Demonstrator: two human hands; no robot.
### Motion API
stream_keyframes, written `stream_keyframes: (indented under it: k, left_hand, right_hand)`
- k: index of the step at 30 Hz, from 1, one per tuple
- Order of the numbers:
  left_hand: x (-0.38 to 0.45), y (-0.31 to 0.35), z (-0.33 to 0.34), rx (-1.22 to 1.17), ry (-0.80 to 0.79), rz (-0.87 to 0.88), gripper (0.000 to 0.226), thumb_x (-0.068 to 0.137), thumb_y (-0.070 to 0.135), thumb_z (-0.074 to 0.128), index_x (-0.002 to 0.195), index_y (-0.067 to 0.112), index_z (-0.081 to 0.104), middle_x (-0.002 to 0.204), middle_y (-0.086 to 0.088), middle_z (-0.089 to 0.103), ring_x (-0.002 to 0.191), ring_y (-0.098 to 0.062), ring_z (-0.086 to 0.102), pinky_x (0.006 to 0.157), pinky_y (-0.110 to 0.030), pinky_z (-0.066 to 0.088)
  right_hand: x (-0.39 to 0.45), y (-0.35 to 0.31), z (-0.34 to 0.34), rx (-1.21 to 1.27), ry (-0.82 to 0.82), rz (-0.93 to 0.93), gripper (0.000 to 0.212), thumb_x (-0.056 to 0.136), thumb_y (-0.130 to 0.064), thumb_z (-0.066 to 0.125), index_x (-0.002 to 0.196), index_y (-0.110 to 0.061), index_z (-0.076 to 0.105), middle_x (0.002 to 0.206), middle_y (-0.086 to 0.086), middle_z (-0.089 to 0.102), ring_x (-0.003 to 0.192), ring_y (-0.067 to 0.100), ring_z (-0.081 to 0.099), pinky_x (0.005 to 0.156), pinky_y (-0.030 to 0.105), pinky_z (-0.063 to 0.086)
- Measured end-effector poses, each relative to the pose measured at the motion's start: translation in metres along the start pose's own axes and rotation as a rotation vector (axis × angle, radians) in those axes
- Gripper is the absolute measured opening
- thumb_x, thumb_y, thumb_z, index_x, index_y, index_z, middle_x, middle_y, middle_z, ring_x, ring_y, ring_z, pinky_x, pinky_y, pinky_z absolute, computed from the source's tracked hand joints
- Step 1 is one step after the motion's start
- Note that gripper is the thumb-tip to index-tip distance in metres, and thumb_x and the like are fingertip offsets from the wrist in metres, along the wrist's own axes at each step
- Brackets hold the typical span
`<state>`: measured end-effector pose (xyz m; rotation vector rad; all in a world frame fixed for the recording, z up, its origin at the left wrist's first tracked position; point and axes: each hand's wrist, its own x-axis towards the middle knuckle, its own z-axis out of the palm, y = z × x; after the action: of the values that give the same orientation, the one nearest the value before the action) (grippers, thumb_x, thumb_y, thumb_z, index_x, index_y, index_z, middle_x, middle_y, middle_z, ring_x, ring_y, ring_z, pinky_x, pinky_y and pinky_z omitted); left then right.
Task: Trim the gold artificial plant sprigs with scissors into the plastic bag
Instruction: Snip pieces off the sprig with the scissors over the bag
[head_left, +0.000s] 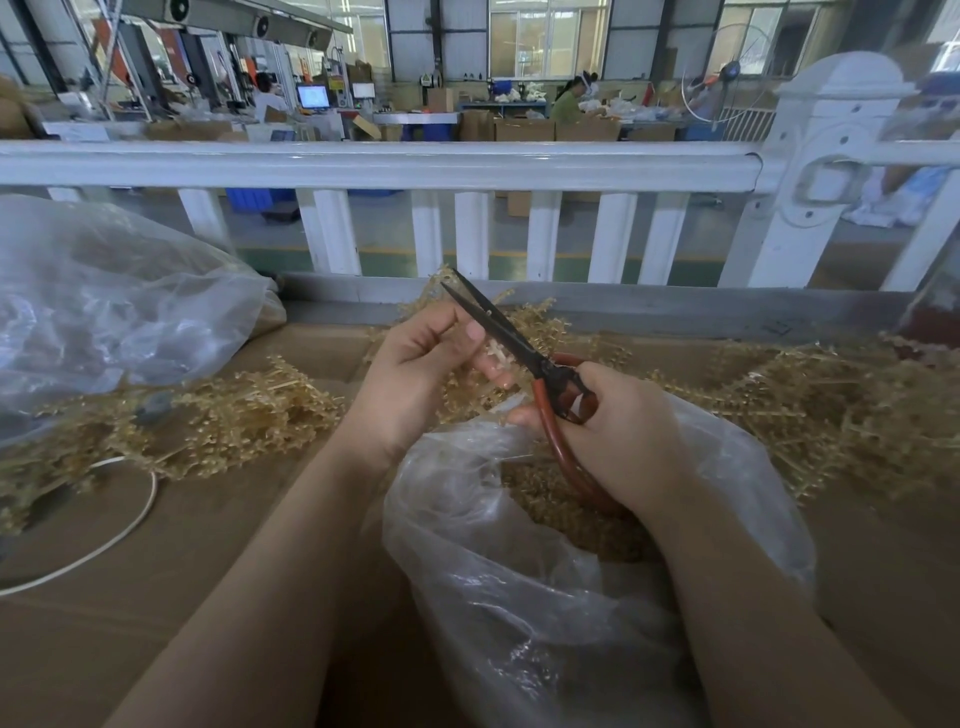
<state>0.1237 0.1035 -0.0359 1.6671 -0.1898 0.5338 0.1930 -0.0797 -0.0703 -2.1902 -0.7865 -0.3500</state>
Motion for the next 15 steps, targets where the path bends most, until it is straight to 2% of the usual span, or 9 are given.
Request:
stream_keyframes:
  k: [3,6,9,12,15]
  left_hand:
    - [0.0004,0.0001,-0.0014,0.082,0.029,-0.021,0.017,0.101,0.014,0.051,0.096,0.014,0.068,0.074,-0.007,0.068,0.072,-0.016,0.064,0.068,-0.026,0.047]
    - [0.0003,0.0003,-0.0023,0.134,0.037,-0.02,0.018,0.101,0.016,0.053,0.093,0.021,0.069,0.074,-0.007,0.07,0.075,-0.025,0.064,0.073,-0.037,0.046]
    - [0.0002,0.0014,-0.0023,0.137,0.036,-0.018,0.019,0.101,0.015,0.053,0.093,0.02,0.069,0.074,-0.007,0.07,0.075,-0.028,0.062,0.072,-0.036,0.045]
    - [0.0006,0.0009,-0.0022,0.147,0.025,-0.015,0.018,0.101,0.016,0.052,0.097,0.014,0.07,0.073,-0.004,0.07,0.073,-0.018,0.062,0.069,-0.028,0.044]
    - [0.0012,-0.0001,-0.0031,0.135,0.026,-0.02,0.018,0.102,0.014,0.052,0.1,0.009,0.069,0.074,-0.007,0.069,0.072,-0.019,0.061,0.067,-0.025,0.044]
  right_hand:
    - [0.0006,-0.0006,-0.0009,-0.051,0.001,-0.007,0.053,0.06,-0.094,0.05,0.07,-0.042,0.046,0.06,-0.02,0.056,0.057,-0.004,0.053,0.051,0.016,0.036]
    - [0.0012,0.0,-0.0008,-0.094,-0.007,-0.012,0.051,0.064,-0.091,0.054,0.076,-0.042,0.048,0.066,-0.023,0.057,0.062,-0.005,0.054,0.053,0.013,0.036]
    - [0.0008,-0.0004,-0.0011,-0.091,-0.006,-0.014,0.05,0.068,-0.087,0.06,0.088,-0.042,0.054,0.071,-0.026,0.058,0.066,-0.007,0.054,0.056,0.01,0.038]
    - [0.0,-0.0028,-0.0006,-0.06,0.008,-0.012,0.058,0.062,-0.091,0.051,0.085,-0.038,0.057,0.069,-0.025,0.058,0.063,-0.006,0.055,0.054,0.008,0.034]
    - [0.0002,-0.0042,-0.0012,-0.024,0.002,-0.005,0.064,0.059,-0.093,0.048,0.081,-0.034,0.06,0.069,-0.022,0.06,0.063,-0.003,0.056,0.055,0.011,0.038]
